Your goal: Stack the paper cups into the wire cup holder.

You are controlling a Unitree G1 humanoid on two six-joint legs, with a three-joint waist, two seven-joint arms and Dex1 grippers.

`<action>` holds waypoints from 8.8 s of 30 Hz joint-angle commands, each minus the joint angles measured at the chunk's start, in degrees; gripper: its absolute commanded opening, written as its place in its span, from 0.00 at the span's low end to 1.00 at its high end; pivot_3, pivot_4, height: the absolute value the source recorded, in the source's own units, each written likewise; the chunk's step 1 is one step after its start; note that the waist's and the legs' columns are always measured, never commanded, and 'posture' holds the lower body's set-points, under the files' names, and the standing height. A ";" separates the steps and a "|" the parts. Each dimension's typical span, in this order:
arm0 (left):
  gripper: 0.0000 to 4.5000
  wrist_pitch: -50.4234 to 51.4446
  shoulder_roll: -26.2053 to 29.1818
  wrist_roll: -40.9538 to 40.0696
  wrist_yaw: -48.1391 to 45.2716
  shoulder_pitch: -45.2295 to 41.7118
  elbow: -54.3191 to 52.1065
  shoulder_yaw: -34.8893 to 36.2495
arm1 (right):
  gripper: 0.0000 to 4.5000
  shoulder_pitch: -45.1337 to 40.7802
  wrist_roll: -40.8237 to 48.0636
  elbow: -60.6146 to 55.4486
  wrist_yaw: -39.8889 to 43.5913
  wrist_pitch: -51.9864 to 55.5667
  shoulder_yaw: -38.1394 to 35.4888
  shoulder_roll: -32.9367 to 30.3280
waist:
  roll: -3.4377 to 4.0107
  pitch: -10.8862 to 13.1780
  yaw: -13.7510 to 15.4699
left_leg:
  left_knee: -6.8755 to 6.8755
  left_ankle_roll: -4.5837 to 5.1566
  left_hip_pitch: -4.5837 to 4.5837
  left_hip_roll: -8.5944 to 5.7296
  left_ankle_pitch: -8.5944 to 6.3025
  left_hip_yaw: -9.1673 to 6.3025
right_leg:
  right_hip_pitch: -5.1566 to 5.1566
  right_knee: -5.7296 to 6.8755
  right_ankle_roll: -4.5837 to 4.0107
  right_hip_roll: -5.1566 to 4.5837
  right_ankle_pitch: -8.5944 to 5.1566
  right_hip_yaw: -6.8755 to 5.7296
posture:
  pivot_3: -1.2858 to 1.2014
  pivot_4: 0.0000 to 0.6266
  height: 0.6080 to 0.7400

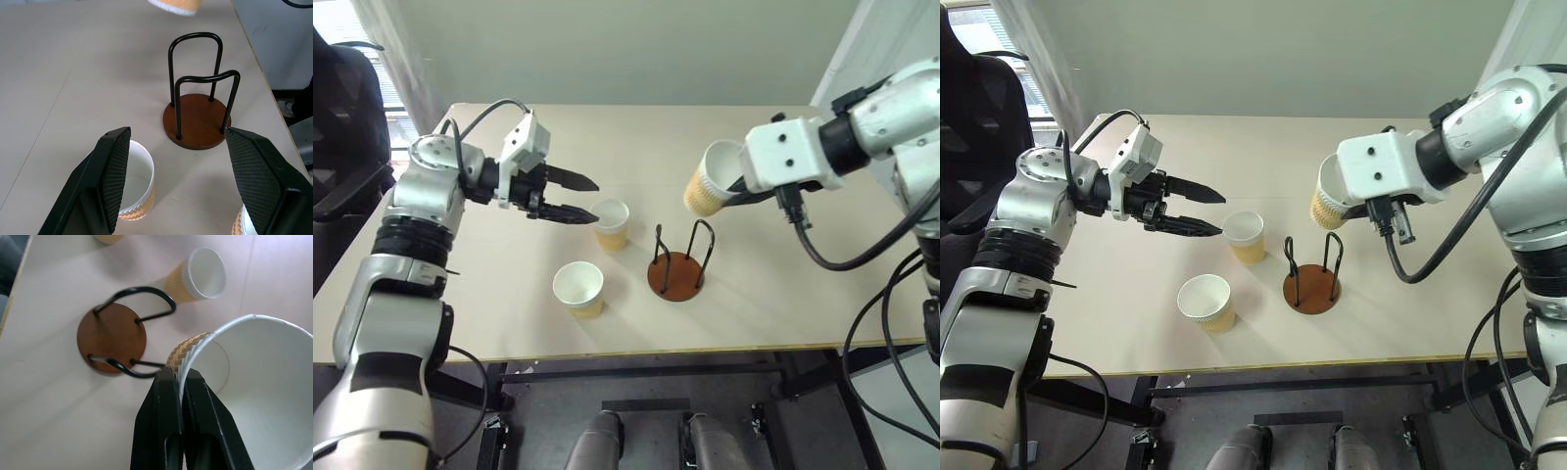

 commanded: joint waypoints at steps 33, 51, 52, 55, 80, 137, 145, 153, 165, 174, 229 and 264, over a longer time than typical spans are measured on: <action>0.73 -2.48 0.28 0.57 -1.99 -2.79 1.49 0.98 | 0.00 1.56 1.60 -5.71 1.30 -1.74 5.63 1.22 | 0.00 0.00 -0.05 | 0.03 0.00 0.00 0.01 -0.01 0.04 | -0.02 0.03 -0.02 0.00 0.00 0.00 | 0.52 0.24 1.00; 0.73 -2.33 0.90 0.63 -1.99 -2.31 1.06 1.34 | 0.00 1.64 -0.33 -3.58 1.31 -5.82 6.78 1.55 | 0.00 0.00 -0.07 | 0.04 0.01 0.00 0.01 -0.01 0.04 | -0.02 0.04 -0.04 0.00 0.01 0.00 | 0.52 0.24 1.00; 0.73 -2.33 0.89 0.68 -1.99 -2.36 1.14 1.36 | 0.00 1.81 -0.43 -3.66 1.24 -5.56 6.54 1.87 | -0.01 0.00 -0.07 | 0.04 0.01 0.00 0.01 -0.01 0.04 | -0.02 0.04 -0.04 0.00 0.01 0.00 | 0.52 0.24 1.00; 0.73 -2.29 0.93 0.81 -1.99 -2.45 1.28 1.46 | 0.20 2.03 -0.36 -4.07 0.24 -4.44 5.89 2.97 | 0.00 0.00 -0.11 | 0.04 0.01 0.00 0.01 -0.01 0.04 | -0.02 0.04 -0.05 0.00 0.02 0.00 | 0.52 0.24 1.00; 0.73 -9.94 0.73 14.15 -0.78 -6.98 8.31 2.40 | 0.26 5.59 10.92 12.29 -12.33 15.64 -14.12 0.67 | -0.01 0.00 0.11 | 0.02 0.01 -0.02 0.01 -0.02 0.10 | -0.07 0.00 -0.08 -0.03 0.02 0.03 | 0.52 0.24 1.00; 0.73 -40.65 -7.91 41.13 4.63 -14.85 21.69 -9.58 | 0.26 23.24 27.54 12.11 -4.37 2.75 -24.02 -5.27 | 0.02 0.02 -0.10 | 1.17 0.94 -0.23 -0.08 -0.67 1.10 | 0.04 -0.01 0.60 -0.48 0.15 0.33 | 0.52 0.24 1.00; 0.73 -43.37 -9.89 44.42 9.66 -15.63 24.37 -9.86 | 0.26 22.86 27.47 11.87 -4.65 2.83 -23.77 -5.03 | 0.02 0.01 0.10 | 1.19 0.95 -0.25 -0.17 -0.67 1.14 | 0.04 -0.03 0.62 -0.53 0.15 0.29 | 0.52 0.24 1.00; 0.73 -45.09 -11.16 45.98 10.83 -15.16 25.69 -10.02 | 0.26 22.80 27.26 11.68 -4.67 2.75 -23.63 -5.24 | 0.02 0.01 0.06 | 1.18 0.97 -0.28 -0.21 -0.68 1.19 | 0.03 -0.05 0.71 -0.53 0.17 0.30 | 0.52 0.24 1.00; 0.01 -47.42 -10.43 48.15 6.36 -15.63 26.50 -12.07 | 0.27 23.22 26.60 12.29 -4.77 1.91 -23.63 -5.47 | 0.01 0.01 0.08 | 1.21 0.98 -0.28 -0.21 -0.68 1.20 | 0.03 -0.04 0.75 -0.56 0.20 0.31 | 0.52 0.24 1.00; 0.01 -45.14 -10.83 47.27 1.90 -18.36 27.35 -11.16 | 0.27 22.88 25.54 14.05 -3.67 0.71 -23.30 -6.20 | 0.02 0.01 0.04 | 1.23 0.99 -0.28 -0.19 -0.68 1.19 | 0.04 -0.04 0.76 -0.56 0.20 0.32 | 0.52 0.24 1.00; 0.01 -21.12 -10.91 -9.70 -1.99 -40.64 2.79 -54.32 | 0.27 23.07 24.10 20.33 1.31 -4.99 -20.69 -13.04 | 0.12 0.05 0.84 | 2.13 1.54 -0.53 -0.46 -1.15 1.35 | 0.40 -0.11 1.51 -0.91 0.06 0.37 | 0.52 0.24 1.00; 0.86 -29.81 -13.74 -1.90 -1.99 -38.50 7.57 -53.12 | 0.27 25.84 23.30 17.79 0.97 -3.95 -21.89 -13.51 | 0.13 0.06 0.87 | 2.12 1.53 -0.56 -0.47 -1.26 1.36 | 0.40 -0.19 1.61 -0.92 0.00 0.38 | 0.52 0.24 1.00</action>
